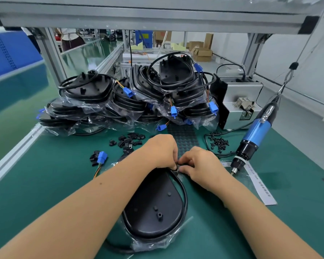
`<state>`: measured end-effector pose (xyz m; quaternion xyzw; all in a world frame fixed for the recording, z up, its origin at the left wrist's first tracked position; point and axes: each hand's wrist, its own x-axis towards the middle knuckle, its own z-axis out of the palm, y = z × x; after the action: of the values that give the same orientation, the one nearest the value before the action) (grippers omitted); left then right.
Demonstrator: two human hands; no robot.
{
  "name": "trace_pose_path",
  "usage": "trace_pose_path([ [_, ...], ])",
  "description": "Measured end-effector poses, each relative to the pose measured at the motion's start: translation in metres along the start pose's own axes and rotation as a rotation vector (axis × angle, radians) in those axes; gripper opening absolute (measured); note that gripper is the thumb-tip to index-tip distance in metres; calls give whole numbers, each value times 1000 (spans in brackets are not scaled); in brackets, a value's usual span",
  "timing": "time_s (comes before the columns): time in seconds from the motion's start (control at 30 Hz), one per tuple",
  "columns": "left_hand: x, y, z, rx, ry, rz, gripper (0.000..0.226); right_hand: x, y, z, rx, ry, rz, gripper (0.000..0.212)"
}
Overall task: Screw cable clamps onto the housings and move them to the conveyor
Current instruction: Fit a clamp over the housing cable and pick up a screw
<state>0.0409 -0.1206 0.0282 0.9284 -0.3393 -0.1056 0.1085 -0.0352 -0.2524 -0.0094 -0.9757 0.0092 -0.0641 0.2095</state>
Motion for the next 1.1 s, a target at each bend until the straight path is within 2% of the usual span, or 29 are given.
trace_pose_path([
  [0.1, -1, -3, 1, -8, -11, 28, 17, 2, 0, 2, -45, 24, -10, 9],
  [0.23, -2, -5, 0, -10, -40, 32, 26, -1, 5, -1, 53, -97, 1, 36],
  [0.3, -2, -4, -2, -5, -71, 34, 35, -2, 6, -1, 46, -91, 13, 42],
  [0.4, -3, -3, -2, 7, -62, 25, 35, 0, 4, 1, 57, -62, 28, 37],
  [0.63, -3, 1, 4, 4, 44, -52, 15, 3, -1, 4, 21, 59, 61, 14],
  [0.83, -4, 3, 4, 17, 49, -73, 12, 9, -8, -5, -50, -25, 111, 8],
  [1.1, -4, 2, 4, 29, 59, -62, 9, 12, -20, -9, -102, 1, 207, 24],
])
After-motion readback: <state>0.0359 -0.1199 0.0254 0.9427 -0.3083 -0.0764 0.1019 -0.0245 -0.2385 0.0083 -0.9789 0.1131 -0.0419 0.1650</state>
